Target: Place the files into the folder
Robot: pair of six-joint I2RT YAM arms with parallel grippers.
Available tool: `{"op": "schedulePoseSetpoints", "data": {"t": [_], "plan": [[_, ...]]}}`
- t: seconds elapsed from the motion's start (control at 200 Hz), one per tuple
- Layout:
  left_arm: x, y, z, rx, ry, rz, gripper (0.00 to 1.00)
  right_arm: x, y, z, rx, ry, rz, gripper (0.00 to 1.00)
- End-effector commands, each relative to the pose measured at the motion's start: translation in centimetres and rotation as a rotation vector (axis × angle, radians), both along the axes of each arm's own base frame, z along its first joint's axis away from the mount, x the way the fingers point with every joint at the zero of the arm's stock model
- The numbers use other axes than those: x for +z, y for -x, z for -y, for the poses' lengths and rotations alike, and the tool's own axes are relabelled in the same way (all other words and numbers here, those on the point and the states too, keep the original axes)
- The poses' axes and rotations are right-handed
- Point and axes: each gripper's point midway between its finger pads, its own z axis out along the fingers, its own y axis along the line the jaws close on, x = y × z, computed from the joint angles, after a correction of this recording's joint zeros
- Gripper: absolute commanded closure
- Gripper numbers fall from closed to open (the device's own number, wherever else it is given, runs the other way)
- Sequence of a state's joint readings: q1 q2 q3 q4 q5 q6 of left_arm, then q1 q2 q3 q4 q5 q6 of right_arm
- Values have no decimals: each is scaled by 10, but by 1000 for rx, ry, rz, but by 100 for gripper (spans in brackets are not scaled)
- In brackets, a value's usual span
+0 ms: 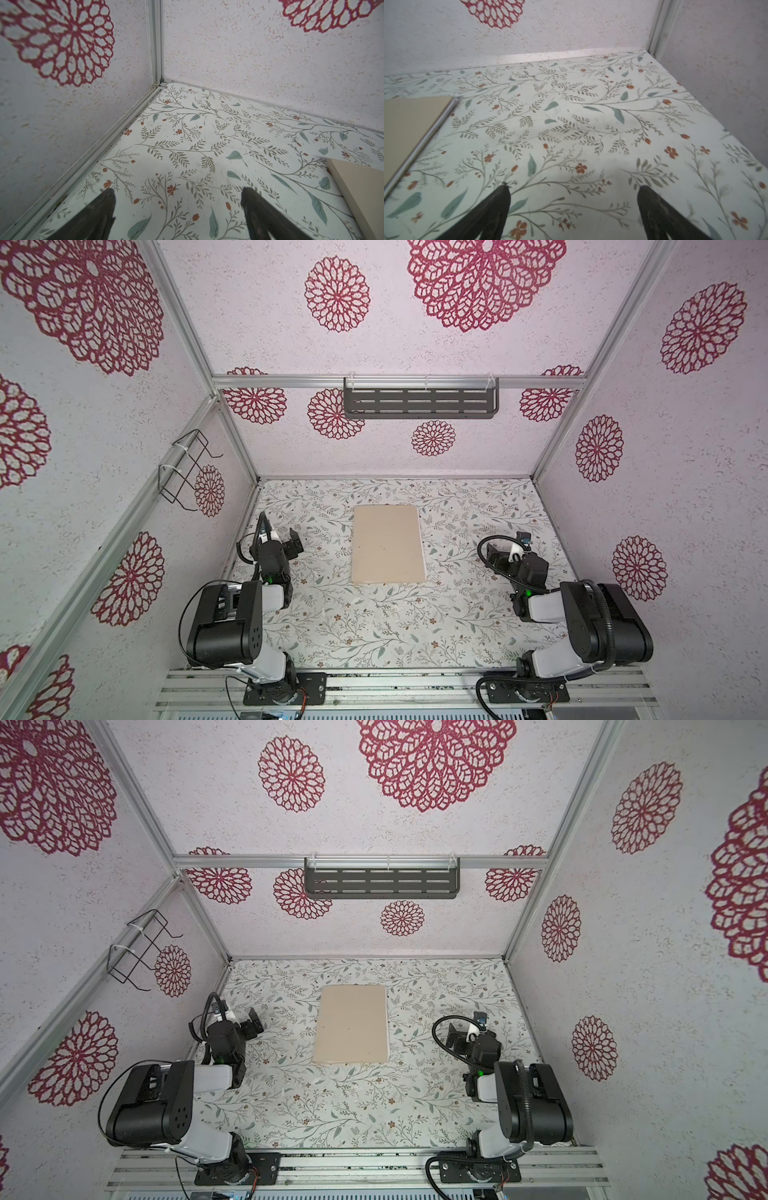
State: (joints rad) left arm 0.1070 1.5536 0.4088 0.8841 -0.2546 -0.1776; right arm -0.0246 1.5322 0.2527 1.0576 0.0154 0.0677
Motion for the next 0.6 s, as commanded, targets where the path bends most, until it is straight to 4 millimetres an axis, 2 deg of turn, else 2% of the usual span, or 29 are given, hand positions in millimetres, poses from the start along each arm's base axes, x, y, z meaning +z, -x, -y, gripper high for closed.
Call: {"op": "schedulePoseSetpoints", "data": {"t": [0.0,0.15,0.335,0.435,0.595], "plan": [[6,-2,-3,9,-45,12,3,31,-10,12,-66,51,124,1],[6,-2,-3,9,-44,12,3,33,-9,2,-41,96,130,1],[6,-1,-3,10,-45,12,3,30,-9,2,-40,97,111,1],[6,-2,-3,9,-45,12,3,28,-16,4,-22,63,95,1],[7,-2,-2,7,-45,13,3,31,-9,2,-22,80,115,1]]}}
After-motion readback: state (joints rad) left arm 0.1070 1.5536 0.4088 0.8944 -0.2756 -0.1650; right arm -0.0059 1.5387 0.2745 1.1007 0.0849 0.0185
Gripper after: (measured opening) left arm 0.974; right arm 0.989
